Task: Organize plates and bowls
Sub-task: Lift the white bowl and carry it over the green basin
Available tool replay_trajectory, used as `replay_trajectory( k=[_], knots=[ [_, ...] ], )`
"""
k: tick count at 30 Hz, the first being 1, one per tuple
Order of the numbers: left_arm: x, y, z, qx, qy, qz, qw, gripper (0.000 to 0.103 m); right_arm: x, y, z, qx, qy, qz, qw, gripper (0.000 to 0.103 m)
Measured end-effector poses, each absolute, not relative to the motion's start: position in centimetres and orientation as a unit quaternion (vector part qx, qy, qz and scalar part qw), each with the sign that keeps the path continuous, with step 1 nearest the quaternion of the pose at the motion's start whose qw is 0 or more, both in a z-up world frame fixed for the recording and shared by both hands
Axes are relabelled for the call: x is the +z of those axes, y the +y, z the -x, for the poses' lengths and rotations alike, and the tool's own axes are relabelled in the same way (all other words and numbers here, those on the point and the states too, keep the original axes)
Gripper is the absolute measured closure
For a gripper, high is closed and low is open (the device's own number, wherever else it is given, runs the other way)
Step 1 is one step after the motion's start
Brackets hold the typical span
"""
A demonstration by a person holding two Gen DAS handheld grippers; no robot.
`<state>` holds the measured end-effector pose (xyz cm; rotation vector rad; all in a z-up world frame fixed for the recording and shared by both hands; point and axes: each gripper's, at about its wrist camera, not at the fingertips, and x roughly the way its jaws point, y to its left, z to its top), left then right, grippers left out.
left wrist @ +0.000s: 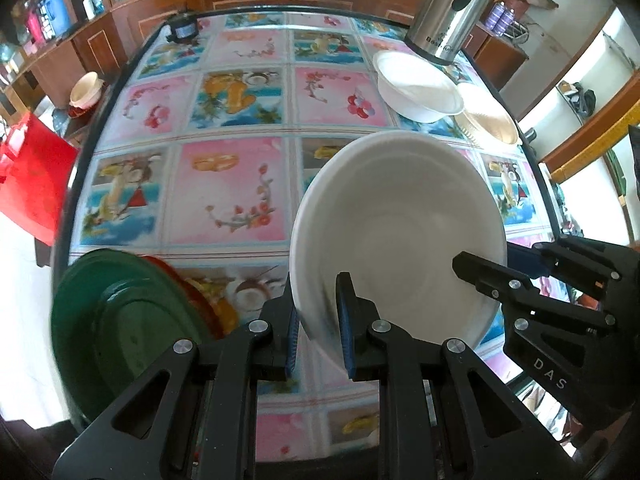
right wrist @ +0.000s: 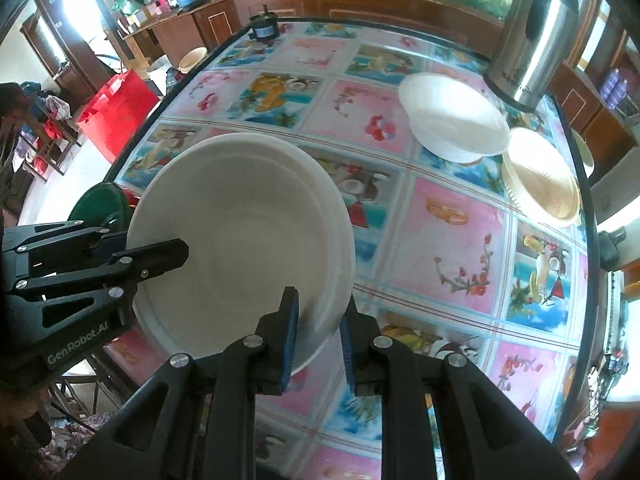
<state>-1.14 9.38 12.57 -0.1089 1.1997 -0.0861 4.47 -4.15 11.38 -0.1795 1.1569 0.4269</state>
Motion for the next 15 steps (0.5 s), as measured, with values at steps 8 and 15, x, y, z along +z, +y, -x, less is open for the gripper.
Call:
replay_trajectory(
  k=[8,15],
  knots=[
    [14.0,12.7,3.9,-0.032,0.552,0.041,0.832,0.086,12.7,-0.6,-2.0,0.216,0.527,0.096,0.816,0.082],
    [14.6,15.2,5.7,-0.021,0.545,0.036,0.837,0.086,12.9,2.2,-1.0,0.228,0.521,0.108,0.815,0.081]
  ],
)
